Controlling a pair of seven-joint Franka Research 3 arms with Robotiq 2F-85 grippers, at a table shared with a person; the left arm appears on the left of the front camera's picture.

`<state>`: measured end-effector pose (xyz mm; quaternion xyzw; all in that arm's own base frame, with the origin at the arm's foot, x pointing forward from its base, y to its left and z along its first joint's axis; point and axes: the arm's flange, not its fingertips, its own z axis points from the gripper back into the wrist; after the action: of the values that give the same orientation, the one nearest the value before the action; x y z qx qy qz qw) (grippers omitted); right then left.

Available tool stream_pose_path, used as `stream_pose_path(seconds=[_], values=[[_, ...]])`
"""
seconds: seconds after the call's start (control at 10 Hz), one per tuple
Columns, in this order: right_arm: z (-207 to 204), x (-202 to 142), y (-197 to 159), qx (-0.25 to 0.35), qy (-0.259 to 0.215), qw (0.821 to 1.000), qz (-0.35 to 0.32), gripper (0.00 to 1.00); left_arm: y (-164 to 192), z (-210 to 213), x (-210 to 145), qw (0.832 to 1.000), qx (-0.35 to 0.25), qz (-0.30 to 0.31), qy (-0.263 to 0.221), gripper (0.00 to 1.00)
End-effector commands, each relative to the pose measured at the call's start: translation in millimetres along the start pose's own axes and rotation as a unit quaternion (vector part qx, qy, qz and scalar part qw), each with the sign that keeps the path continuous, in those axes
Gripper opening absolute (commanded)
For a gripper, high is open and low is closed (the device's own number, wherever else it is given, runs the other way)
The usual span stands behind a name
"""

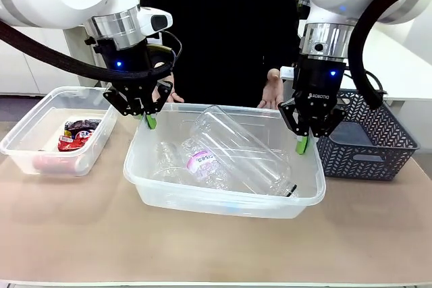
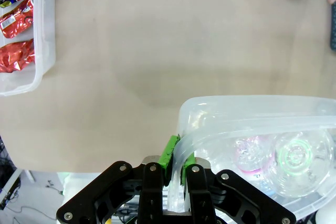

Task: Sort the waste into each basket.
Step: Offer the picked Organizing box to the human.

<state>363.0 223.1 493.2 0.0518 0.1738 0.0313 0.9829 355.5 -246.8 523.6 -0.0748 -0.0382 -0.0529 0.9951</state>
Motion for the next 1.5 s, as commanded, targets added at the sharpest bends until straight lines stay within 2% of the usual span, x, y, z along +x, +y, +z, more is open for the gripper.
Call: stream_pose_path(seconds=[0.0, 0.1, 0.2, 0.4, 0.6, 0.7, 0.8, 0.9, 1.4], values=[[0, 0, 0, 0.000, 0.000, 1.000, 0.000, 0.05, 0, 0, 0, 1.000, 0.000, 0.000, 0.000, 0.06], [29, 35, 15, -0.015, 0.015, 0.998, 0.051, 0.05, 3, 6, 42, 0.999, 0.004, 0.008, 0.054, 0.06], [55, 74, 28, -0.010, 0.035, 0.997, 0.071, 0.05, 4, 12, 87, 0.997, -0.002, 0.007, 0.073, 0.06], [80, 144, 43, 0.000, 0.065, 0.993, 0.098, 0.05, 2, 14, 155, 0.997, -0.001, 0.018, 0.070, 0.06], [62, 184, 51, 0.005, 0.104, 0.988, 0.112, 0.05, -1, 6, 190, 0.997, -0.026, 0.012, 0.067, 0.06], [52, 194, 52, 0.013, 0.114, 0.987, 0.116, 0.05, 0, -2, 199, 0.997, -0.037, 0.023, 0.069, 0.06], [45, 198, 50, 0.023, 0.113, 0.986, 0.117, 0.05, 34, -5, 180, 0.997, 0.010, 0.021, 0.070, 0.06], [43, 195, 14, -0.003, 0.095, 0.992, 0.087, 0.05, 34, -5, 180, 0.997, 0.010, 0.021, 0.070, 0.06], [43, 195, 14, -0.003, 0.095, 0.992, 0.087, 0.05, 34, -5, 180, 0.997, 0.010, 0.021, 0.070, 0.06]])
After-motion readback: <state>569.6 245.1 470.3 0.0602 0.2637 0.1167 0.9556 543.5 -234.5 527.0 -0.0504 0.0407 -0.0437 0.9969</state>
